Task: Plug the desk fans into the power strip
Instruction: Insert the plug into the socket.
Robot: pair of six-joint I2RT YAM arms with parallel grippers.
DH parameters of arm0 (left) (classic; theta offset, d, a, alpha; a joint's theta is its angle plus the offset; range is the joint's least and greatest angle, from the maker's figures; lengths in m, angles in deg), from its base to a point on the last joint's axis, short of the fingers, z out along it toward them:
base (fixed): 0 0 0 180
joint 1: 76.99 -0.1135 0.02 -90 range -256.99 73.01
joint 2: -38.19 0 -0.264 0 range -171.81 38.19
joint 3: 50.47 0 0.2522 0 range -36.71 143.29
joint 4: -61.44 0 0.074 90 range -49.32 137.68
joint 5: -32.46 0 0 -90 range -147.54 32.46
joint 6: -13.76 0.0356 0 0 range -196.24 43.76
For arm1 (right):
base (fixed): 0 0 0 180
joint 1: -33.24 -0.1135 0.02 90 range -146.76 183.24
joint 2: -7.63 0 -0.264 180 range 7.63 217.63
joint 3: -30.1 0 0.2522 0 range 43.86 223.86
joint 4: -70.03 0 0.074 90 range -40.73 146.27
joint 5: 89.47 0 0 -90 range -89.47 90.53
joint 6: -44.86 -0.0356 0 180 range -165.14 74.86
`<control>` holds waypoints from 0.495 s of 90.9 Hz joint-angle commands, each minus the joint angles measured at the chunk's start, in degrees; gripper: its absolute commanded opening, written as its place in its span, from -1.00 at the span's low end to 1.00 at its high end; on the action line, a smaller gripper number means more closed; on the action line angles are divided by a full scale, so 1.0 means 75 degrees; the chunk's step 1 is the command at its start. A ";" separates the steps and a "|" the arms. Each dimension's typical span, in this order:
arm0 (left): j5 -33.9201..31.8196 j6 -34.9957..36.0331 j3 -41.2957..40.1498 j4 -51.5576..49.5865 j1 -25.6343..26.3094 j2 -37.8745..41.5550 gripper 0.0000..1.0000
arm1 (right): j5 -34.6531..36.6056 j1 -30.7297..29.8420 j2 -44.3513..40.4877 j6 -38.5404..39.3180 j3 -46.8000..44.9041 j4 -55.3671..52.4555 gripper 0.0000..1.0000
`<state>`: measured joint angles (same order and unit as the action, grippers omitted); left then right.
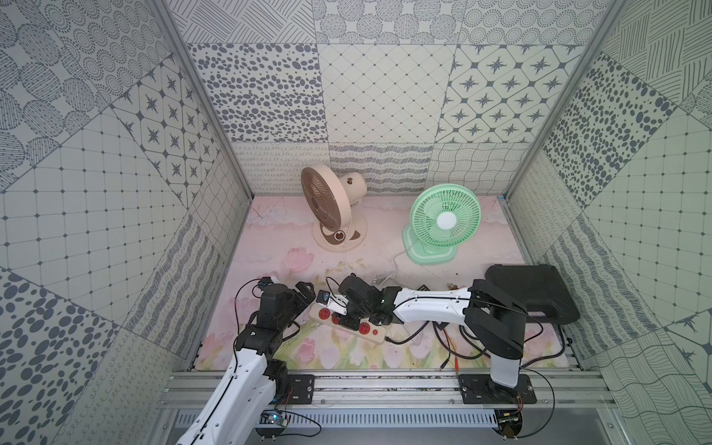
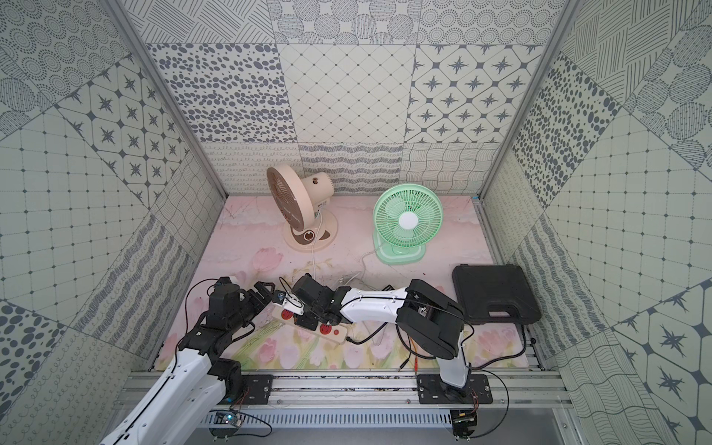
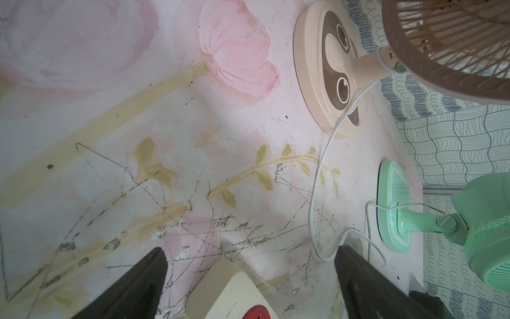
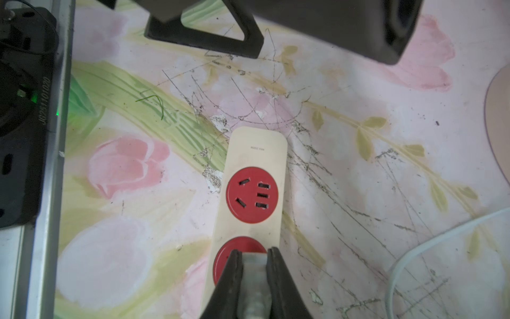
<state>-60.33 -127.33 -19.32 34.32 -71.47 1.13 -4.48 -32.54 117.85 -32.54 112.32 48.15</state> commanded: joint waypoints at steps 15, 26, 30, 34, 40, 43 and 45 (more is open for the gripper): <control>0.0103 -0.0005 -0.0033 0.0034 -0.0024 0.0005 0.99 | -0.0139 -0.0605 0.0693 -0.0960 -0.1088 -0.2253 -1.00; 0.0093 -0.0006 -0.0036 0.0023 -0.0029 0.0013 0.99 | -0.0082 -0.0903 0.0540 -0.1329 -0.0927 -0.2236 -1.00; 0.0106 -0.0007 -0.0031 0.0013 -0.0023 0.0009 0.99 | 0.0032 -0.0903 0.0608 -0.1403 -0.0892 -0.2234 -1.00; 0.0109 -0.0008 -0.0029 0.0004 -0.0031 0.0015 0.99 | 0.0159 -0.0864 0.0775 -0.1405 -0.0889 -0.2229 -1.00; 0.0120 -0.0008 -0.0023 -0.0014 -0.0039 0.0036 0.99 | 0.0229 -0.0781 0.1039 -0.1364 -0.0898 -0.2197 -1.00; 0.0115 -0.0008 -0.0035 -0.0019 -0.0038 0.0057 0.99 | 0.0297 -0.0761 0.1113 -0.1333 -0.0933 -0.2129 -1.00; 0.0108 -0.0008 -0.0036 -0.0013 -0.0040 0.0070 0.99 | 0.0330 -0.0743 0.1148 -0.1321 -0.0936 -0.2117 -1.00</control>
<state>-60.33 -127.53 -19.32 34.21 -71.47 1.26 2.51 -36.02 118.06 -40.26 110.38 51.28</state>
